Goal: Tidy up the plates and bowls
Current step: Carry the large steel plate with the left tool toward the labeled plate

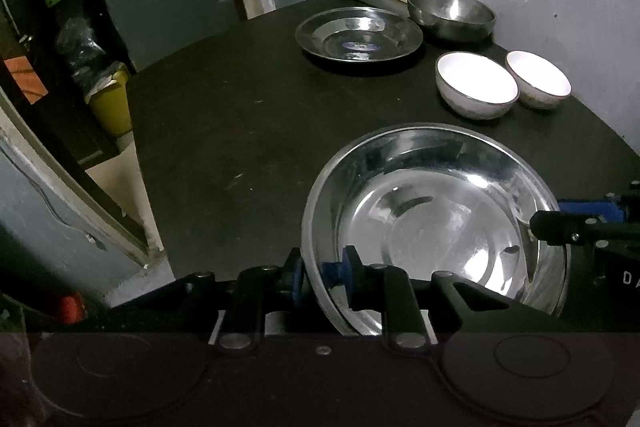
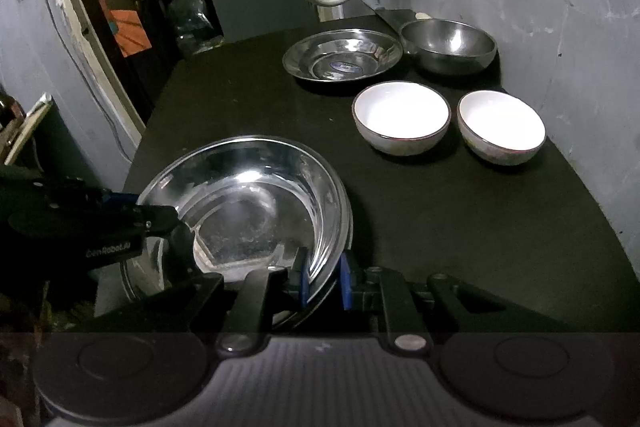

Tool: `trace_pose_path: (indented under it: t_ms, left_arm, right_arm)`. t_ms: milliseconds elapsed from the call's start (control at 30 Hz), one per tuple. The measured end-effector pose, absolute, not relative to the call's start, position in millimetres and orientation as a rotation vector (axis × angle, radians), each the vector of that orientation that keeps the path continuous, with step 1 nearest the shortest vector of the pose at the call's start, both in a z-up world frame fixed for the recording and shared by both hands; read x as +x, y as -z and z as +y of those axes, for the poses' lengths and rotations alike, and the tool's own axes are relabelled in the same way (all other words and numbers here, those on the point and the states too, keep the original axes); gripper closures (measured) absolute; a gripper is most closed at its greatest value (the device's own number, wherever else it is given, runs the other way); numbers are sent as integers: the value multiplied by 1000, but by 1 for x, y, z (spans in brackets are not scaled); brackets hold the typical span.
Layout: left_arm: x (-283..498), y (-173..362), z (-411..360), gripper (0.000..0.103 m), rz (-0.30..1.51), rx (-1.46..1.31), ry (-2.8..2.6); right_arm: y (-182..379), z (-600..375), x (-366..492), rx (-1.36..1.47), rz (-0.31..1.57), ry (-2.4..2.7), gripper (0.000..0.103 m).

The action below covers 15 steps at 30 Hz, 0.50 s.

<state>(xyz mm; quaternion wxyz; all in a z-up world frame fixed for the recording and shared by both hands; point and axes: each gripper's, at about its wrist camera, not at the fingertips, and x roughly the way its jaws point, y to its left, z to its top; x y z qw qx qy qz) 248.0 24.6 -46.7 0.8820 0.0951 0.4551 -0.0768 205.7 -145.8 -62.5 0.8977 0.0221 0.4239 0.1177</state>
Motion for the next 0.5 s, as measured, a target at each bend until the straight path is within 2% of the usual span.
trace_pose_path:
  t_ms: [500]
  left_arm:
    - [253, 58, 27, 79, 988, 209, 154]
  right_arm:
    - [63, -130, 208, -53, 872, -232, 82]
